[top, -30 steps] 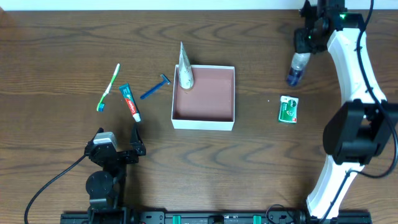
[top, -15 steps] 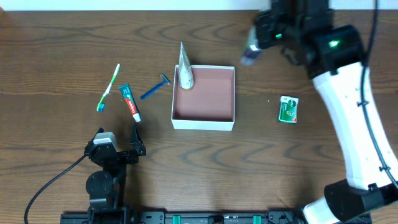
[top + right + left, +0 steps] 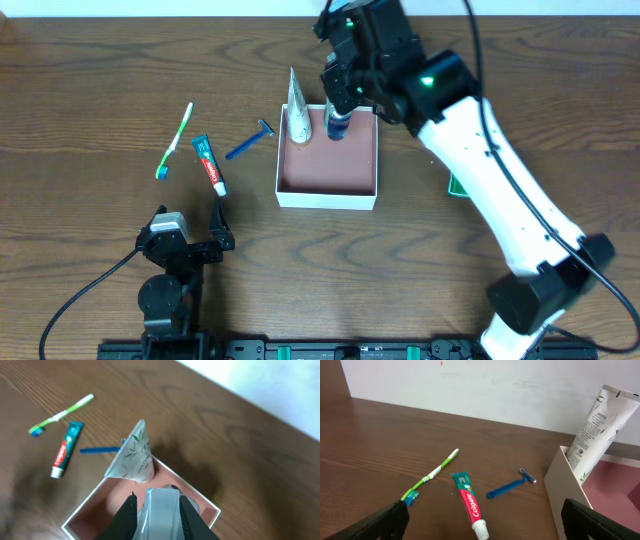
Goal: Pack container
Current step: 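Carry the pump bottle into the box beside the tube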
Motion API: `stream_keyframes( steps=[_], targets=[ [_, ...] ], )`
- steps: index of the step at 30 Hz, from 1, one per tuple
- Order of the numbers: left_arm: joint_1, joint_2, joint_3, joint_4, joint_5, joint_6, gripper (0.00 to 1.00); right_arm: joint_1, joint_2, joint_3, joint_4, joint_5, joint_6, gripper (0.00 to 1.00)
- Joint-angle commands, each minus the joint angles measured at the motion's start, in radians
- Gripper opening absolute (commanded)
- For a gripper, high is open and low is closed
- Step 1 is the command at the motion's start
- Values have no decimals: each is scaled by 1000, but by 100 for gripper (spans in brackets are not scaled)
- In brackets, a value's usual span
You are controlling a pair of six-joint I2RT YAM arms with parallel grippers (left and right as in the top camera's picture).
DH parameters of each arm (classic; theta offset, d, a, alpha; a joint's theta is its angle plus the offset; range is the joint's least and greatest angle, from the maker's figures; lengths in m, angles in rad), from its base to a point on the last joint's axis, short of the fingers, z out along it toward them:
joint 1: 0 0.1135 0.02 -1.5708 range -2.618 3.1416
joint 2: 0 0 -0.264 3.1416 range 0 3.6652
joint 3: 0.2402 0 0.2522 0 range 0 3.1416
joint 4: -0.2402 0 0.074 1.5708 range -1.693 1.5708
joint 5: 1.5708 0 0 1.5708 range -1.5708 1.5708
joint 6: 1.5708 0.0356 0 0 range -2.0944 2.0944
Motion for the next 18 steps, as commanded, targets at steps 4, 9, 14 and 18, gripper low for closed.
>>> stream_keyframes(
  steps=[4,9,14,18],
  targets=[
    [3,-2,-16,-37,-8,13,98,22,74,16,34,14,-14,2],
    [3,-2,-16,-37,-8,13,98,21,132,16,65,15,2,1],
    [3,-2,-16,-37,-8,13,98,25,172,16,86,15,4,2],
    [3,-2,-16,-37,-8,13,98,27,189,16,100,14,-3,1]
  ],
)
